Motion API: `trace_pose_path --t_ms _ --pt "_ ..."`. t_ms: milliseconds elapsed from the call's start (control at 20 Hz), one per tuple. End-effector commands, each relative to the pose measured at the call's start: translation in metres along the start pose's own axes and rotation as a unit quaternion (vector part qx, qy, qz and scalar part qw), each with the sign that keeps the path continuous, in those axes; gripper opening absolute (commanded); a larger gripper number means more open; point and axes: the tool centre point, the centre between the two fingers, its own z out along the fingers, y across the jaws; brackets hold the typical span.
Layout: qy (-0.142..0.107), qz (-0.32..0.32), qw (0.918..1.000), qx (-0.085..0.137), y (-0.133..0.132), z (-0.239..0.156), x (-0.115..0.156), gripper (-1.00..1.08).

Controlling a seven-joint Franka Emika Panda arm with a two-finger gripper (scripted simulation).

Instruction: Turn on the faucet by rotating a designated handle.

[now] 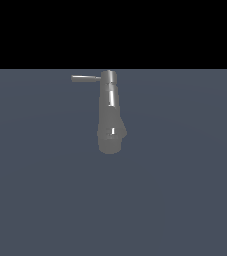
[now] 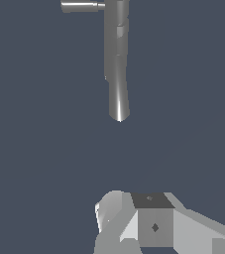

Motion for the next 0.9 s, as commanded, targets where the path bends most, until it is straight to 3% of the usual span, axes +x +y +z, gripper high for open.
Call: trace_pose_path --t_ms 0,850 --pt "0.0 0.0 1.0 0.0 0.0 0.0 0.0 -1.0" --pt "0.01 0.012 0.9998 0.012 -0.0015 -0.0047 0.0053 -1.0"
